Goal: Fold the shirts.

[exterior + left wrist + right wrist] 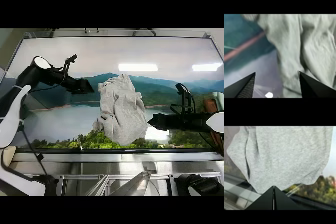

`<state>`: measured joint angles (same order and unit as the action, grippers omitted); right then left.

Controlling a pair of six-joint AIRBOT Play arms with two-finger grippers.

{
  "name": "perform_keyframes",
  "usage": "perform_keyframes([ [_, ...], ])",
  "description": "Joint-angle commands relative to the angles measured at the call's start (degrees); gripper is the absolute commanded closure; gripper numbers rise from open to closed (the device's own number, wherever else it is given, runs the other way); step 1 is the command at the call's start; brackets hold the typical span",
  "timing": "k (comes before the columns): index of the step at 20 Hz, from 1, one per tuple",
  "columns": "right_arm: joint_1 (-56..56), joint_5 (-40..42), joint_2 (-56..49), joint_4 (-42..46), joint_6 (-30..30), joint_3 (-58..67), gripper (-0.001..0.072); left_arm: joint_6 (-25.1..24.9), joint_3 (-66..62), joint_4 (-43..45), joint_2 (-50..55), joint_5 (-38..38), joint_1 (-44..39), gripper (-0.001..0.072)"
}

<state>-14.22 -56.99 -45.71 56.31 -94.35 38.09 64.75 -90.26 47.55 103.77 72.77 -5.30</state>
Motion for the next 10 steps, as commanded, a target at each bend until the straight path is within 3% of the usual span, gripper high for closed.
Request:
perform_keyframes([
  [1, 0.0, 1.3, -0.6, 2.5, -1.1, 0.0, 0.0362, 0.2, -11.9, -1.2, 11.8, -1.4, -1.4, 0.0124],
  [2, 0.0, 0.7, -1.2, 4.2, -2.3, 0.0, 0.0203, 1.0, -15.0, -1.2, 14.5, -1.5, -1.9, 0.0124],
  [6, 0.2, -1.9, -6.2, 12.2, -7.8, 0.0, 0.0235, 2.8, -24.5, -1.2, 22.8, -0.8, -4.5, 0.0124],
  [10, 4.7, -2.7, -14.0, 10.9, -7.3, -0.2, 0.0235, 3.3, -27.3, -1.2, 25.6, -4.9, -6.0, 0.013],
])
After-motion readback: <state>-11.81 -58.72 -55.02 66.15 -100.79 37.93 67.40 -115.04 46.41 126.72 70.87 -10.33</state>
